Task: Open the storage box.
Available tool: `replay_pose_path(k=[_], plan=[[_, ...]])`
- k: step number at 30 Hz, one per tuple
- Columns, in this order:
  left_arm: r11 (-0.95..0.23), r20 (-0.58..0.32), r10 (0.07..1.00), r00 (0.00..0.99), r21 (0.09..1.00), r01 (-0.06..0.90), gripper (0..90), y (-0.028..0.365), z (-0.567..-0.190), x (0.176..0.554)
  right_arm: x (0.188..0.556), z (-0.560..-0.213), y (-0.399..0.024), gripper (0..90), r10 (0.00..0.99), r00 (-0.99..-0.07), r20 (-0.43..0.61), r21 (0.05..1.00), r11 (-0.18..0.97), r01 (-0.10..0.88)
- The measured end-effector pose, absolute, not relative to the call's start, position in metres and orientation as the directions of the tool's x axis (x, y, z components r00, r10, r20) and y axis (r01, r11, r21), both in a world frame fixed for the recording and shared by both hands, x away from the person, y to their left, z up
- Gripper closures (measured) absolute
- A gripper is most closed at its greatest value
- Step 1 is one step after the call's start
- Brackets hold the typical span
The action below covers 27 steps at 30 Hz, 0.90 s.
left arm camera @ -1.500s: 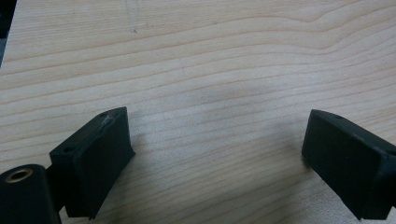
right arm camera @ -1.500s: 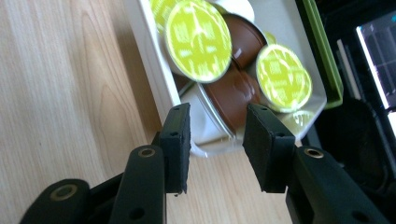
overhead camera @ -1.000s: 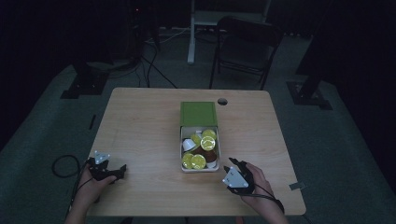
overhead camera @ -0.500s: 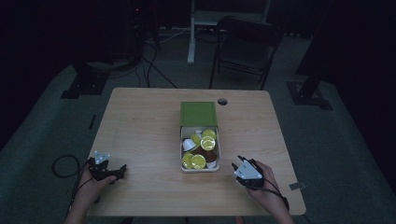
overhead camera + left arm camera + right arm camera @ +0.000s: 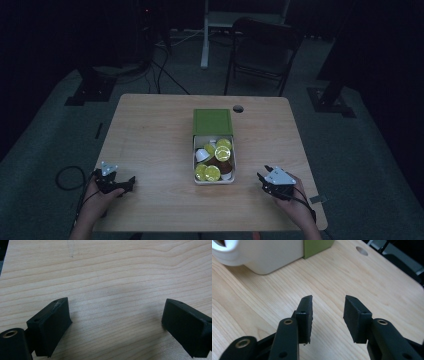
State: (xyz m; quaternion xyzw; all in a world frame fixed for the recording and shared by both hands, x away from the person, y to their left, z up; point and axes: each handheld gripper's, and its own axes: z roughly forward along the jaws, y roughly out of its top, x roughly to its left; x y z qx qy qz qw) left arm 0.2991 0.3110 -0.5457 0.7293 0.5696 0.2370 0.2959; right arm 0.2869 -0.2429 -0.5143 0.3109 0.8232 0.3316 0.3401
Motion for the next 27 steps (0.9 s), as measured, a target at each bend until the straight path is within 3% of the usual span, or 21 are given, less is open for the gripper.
replay_pose_path(k=[14,27], plan=[[-0.176,0.009,0.971,0.239,0.702,0.690,8.6,0.311,-0.546,0.299,0.296,-0.529,-0.266,48.7,0.792,-0.578,-0.197,0.791,0.477,0.383],[-0.176,0.008,0.971,0.239,0.701,0.691,8.6,0.311,-0.546,0.299,0.303,-0.544,-0.276,37.8,0.797,-0.594,-0.107,0.764,0.449,0.464]])
